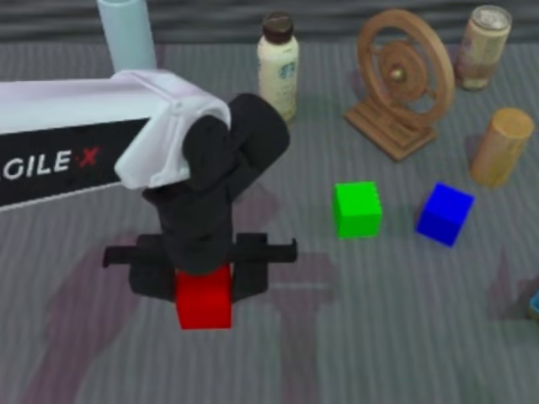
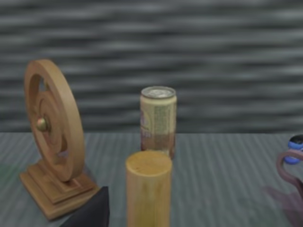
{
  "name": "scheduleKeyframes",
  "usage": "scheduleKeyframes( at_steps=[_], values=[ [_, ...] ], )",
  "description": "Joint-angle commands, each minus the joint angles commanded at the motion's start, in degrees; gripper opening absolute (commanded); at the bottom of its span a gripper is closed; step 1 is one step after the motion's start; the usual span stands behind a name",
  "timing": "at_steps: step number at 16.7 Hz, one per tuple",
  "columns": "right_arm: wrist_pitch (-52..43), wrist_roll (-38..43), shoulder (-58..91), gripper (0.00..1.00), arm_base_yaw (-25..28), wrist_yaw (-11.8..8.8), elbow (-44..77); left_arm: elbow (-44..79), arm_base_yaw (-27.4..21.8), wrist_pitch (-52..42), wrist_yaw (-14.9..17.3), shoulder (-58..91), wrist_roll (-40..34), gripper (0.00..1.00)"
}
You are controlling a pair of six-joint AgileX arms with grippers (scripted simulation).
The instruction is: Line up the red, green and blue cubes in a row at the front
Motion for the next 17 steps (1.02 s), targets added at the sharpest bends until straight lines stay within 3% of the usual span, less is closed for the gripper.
scheduleKeyframes(
  at_steps=[8, 17],
  values=[
    [0.0, 0.0, 0.0, 1.0, 0.0, 0.0, 0.0, -2.8, -1.8, 1.5, -0.1, -1.7, -1.9, 0.0],
    [0.0, 0.0, 0.0, 1.0, 0.0, 0.0, 0.0, -11.4, -2.2, 16.5, 0.0, 4.4, -2.1, 0.0]
  ],
)
